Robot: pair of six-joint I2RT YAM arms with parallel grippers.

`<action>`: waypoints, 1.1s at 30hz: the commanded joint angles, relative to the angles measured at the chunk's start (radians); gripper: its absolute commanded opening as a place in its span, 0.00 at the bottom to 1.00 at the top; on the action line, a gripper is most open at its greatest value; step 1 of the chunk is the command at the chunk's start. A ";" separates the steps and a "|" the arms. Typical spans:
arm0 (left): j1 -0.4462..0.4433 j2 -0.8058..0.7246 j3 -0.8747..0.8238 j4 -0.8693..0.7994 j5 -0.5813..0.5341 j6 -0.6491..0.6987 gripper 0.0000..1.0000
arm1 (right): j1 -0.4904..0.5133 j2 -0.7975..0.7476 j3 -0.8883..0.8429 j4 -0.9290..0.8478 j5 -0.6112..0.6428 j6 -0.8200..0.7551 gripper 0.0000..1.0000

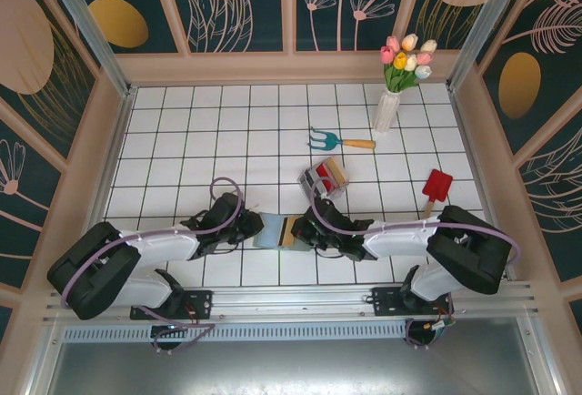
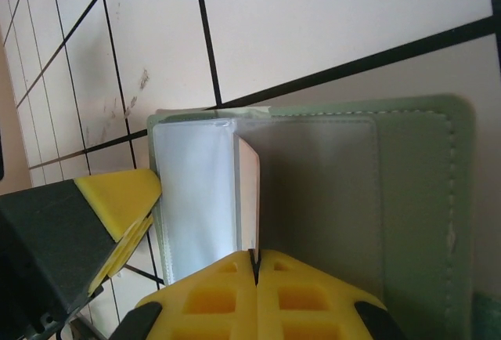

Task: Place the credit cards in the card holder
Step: Insert the credit card into the card slot.

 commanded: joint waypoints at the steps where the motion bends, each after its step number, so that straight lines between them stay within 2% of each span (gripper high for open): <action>1: -0.020 -0.007 -0.038 -0.038 0.036 -0.028 0.22 | 0.014 0.047 -0.006 -0.016 0.013 0.015 0.00; 6: -0.019 -0.003 -0.039 -0.019 0.052 -0.029 0.22 | 0.014 0.136 0.045 0.048 -0.081 -0.023 0.00; 12: -0.019 -0.006 -0.042 -0.023 0.046 -0.031 0.22 | 0.006 0.150 0.060 0.043 -0.091 -0.035 0.01; 14: -0.019 -0.014 -0.042 -0.032 0.041 -0.031 0.22 | -0.001 0.122 0.057 -0.013 -0.077 -0.035 0.01; 18: -0.020 -0.029 -0.054 -0.025 0.032 -0.041 0.23 | -0.011 0.079 -0.014 0.109 -0.073 -0.035 0.05; 22: -0.018 -0.026 -0.055 -0.010 0.046 -0.045 0.23 | -0.006 0.156 0.081 0.089 -0.134 -0.087 0.06; 26: -0.019 -0.040 -0.072 0.015 0.051 -0.065 0.23 | -0.003 0.228 0.119 0.147 -0.173 -0.081 0.09; 33: -0.020 -0.063 -0.074 0.004 0.032 -0.070 0.23 | -0.006 0.191 0.139 0.036 -0.128 -0.099 0.20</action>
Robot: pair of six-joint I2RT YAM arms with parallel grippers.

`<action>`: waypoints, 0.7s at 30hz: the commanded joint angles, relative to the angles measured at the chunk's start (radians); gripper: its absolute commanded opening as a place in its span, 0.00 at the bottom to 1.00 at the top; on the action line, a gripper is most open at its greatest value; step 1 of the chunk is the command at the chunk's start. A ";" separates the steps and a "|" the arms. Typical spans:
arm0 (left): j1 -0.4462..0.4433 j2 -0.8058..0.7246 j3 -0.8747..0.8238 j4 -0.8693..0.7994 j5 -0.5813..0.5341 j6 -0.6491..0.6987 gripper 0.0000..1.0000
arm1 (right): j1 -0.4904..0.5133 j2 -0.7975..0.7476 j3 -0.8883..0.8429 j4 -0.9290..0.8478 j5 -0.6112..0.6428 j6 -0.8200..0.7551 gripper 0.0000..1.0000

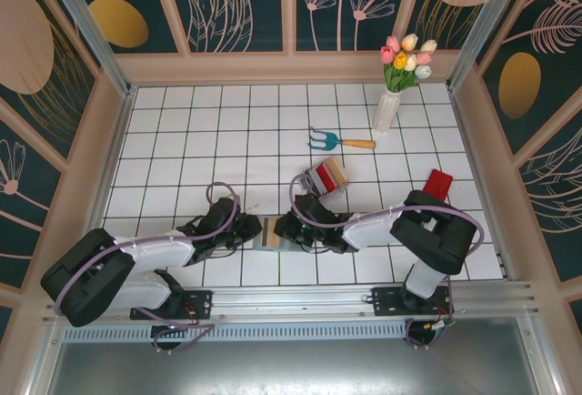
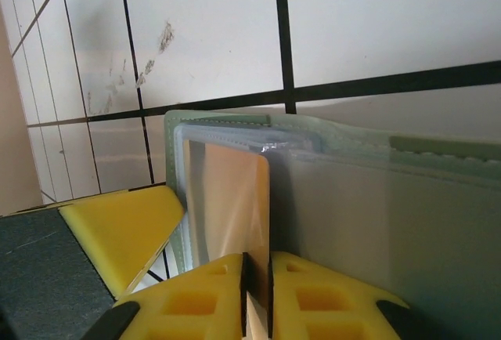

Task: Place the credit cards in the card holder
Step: Insert the credit card into the card slot.

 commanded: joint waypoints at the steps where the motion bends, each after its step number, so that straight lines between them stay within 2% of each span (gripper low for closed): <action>1: -0.012 -0.013 -0.018 -0.040 0.022 -0.019 0.23 | 0.004 -0.051 0.013 -0.100 0.025 -0.030 0.21; 3: -0.012 -0.015 -0.017 -0.050 0.015 -0.016 0.23 | 0.002 -0.089 0.004 -0.147 0.050 -0.040 0.28; 7: -0.012 -0.013 -0.016 -0.049 0.010 -0.014 0.23 | -0.002 -0.122 -0.016 -0.188 0.068 -0.044 0.30; 11: -0.012 -0.003 -0.013 -0.037 0.022 -0.012 0.23 | -0.006 -0.088 0.001 -0.168 0.029 -0.051 0.26; 17: -0.013 -0.013 -0.022 -0.030 0.028 -0.018 0.22 | -0.002 -0.004 0.050 -0.113 -0.019 -0.071 0.13; 21: -0.011 -0.023 -0.027 -0.029 0.029 -0.022 0.22 | 0.000 0.021 0.082 -0.081 -0.060 -0.097 0.11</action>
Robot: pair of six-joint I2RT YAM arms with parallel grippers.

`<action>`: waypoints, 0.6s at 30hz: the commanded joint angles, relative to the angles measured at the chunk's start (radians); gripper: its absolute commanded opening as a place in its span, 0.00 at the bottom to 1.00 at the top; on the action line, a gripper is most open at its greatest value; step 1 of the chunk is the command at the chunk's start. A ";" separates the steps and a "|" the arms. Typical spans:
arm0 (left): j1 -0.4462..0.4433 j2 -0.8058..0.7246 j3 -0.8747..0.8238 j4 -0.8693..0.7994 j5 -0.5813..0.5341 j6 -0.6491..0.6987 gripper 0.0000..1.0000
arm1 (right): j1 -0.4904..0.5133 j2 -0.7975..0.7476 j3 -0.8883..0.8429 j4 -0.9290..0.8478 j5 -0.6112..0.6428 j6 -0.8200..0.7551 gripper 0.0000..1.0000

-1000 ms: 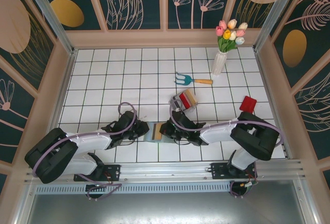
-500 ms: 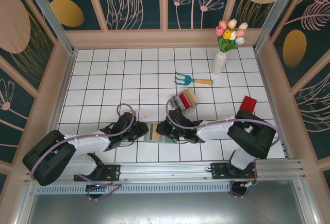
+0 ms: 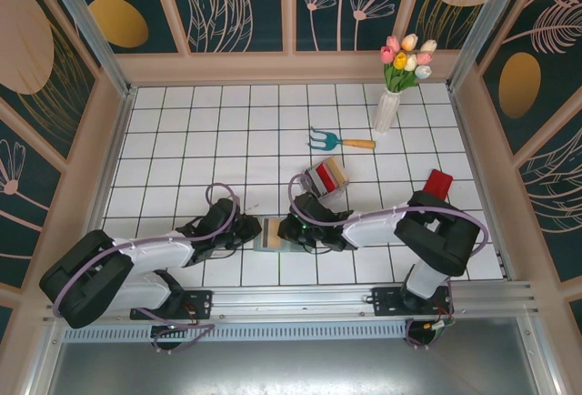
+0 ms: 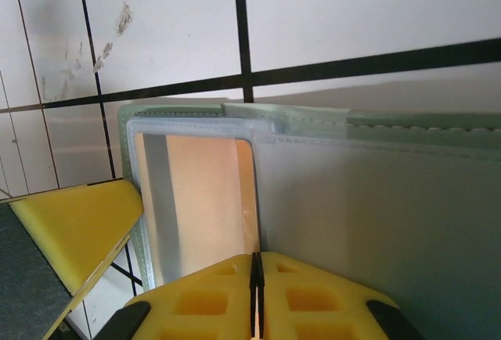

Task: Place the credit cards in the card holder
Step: Insert the credit card into the card slot.

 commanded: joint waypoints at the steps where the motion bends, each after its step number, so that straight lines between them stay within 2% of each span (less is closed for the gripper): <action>1: -0.010 -0.013 -0.020 -0.023 0.023 -0.015 0.22 | 0.003 0.032 0.048 0.049 -0.058 -0.045 0.11; 4: -0.009 -0.025 -0.019 -0.031 0.015 -0.016 0.22 | 0.001 0.002 0.067 -0.034 -0.023 -0.061 0.13; 6: -0.010 -0.045 -0.007 -0.064 -0.006 -0.013 0.23 | -0.001 -0.049 0.086 -0.159 0.041 -0.085 0.18; 9: -0.009 -0.097 0.041 -0.165 -0.072 0.006 0.33 | -0.014 -0.178 0.121 -0.341 0.139 -0.181 0.24; 11: -0.009 -0.133 0.076 -0.222 -0.120 0.018 0.38 | -0.034 -0.254 0.165 -0.471 0.224 -0.273 0.33; 13: -0.010 -0.165 0.113 -0.262 -0.165 0.026 0.45 | -0.089 -0.316 0.218 -0.601 0.295 -0.395 0.42; 15: -0.009 -0.175 0.150 -0.276 -0.191 0.043 0.52 | -0.181 -0.341 0.264 -0.688 0.320 -0.521 0.44; 18: -0.010 -0.134 0.214 -0.247 -0.173 0.077 0.60 | -0.275 -0.327 0.331 -0.764 0.357 -0.670 0.45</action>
